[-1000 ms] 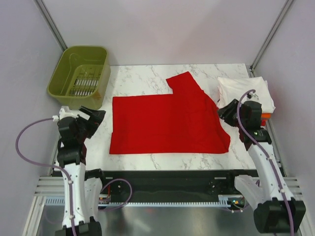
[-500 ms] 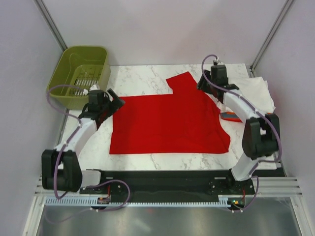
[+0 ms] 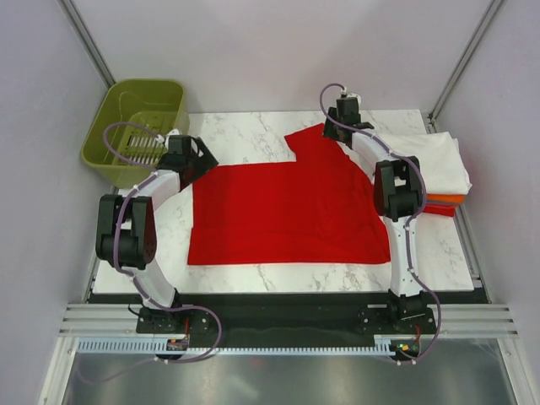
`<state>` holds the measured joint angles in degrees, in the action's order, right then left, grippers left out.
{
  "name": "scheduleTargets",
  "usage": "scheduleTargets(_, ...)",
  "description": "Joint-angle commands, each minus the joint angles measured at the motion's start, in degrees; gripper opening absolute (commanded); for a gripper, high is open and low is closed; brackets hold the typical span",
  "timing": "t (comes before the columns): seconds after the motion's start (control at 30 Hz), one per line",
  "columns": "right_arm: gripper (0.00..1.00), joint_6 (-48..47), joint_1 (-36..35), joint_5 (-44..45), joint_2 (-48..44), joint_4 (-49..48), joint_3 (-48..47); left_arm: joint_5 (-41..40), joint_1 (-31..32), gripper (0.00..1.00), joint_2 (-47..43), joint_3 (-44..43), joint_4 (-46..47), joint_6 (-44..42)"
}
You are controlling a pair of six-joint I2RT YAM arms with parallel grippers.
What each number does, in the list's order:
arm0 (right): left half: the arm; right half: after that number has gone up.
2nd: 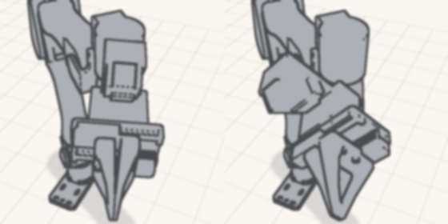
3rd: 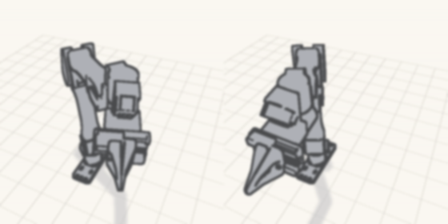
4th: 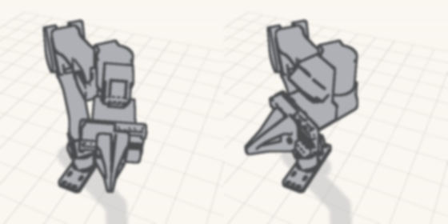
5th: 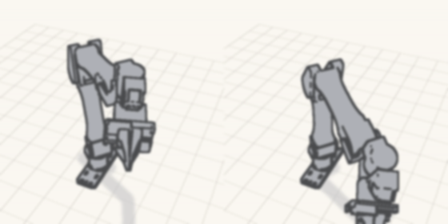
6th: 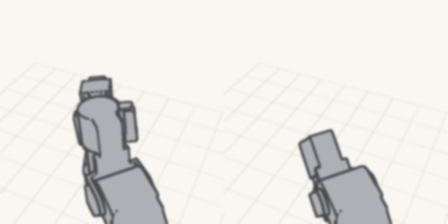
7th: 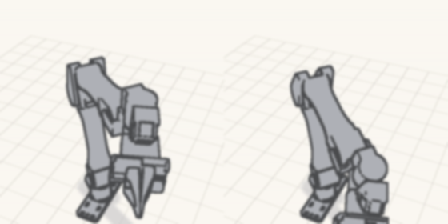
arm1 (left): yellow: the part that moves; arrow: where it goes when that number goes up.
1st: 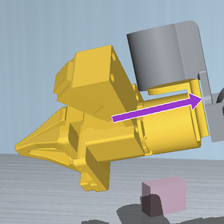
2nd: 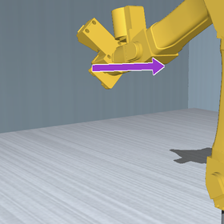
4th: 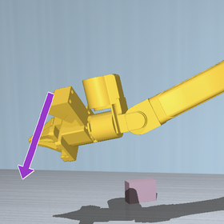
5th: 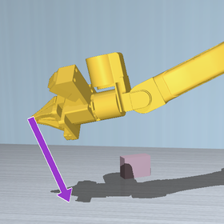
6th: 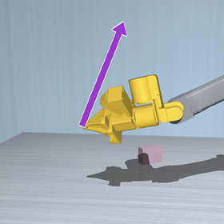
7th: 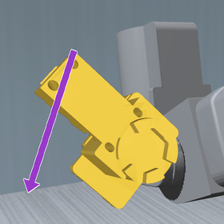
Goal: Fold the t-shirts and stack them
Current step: Fold the tshirt
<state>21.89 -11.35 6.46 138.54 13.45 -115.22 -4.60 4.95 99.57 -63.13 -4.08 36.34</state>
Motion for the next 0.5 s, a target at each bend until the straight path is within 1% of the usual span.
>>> scheduleTargets(0.0, 0.58, -2.99, 0.19, 1.98, 3.48, 1.05, -9.05, -2.17, 0.15, 0.99, 2.64, -4.19, 3.11, -2.59)
scheduleTargets(0.07, 0.59, -3.43, 0.19, 3.03, 6.02, 1.05, -11.59, -2.25, 0.15, 0.99, 4.39, -5.33, 3.37, -2.59)
scheduleTargets(0.23, 0.58, -3.43, 0.19, 3.12, 9.90, 1.49, -14.15, -2.52, 0.15, 0.99, 6.25, -6.91, 3.64, -3.90)
scheduleTargets(0.37, 0.58, -2.73, 0.19, 2.51, 12.54, 1.93, -16.44, -2.87, 0.23, 0.99, 6.86, -6.39, 3.73, -3.82)
scheduleTargets(0.4, 0.57, -2.56, 0.19, 1.90, 12.89, 2.10, -16.62, -2.78, 0.32, 0.99, 7.21, -6.47, 5.29, -3.73)
scheduleTargets(0.47, 0.51, -2.47, 0.19, 0.75, 13.51, 2.19, -16.88, -2.52, 0.41, 0.99, 8.27, -6.74, 5.39, -3.82)
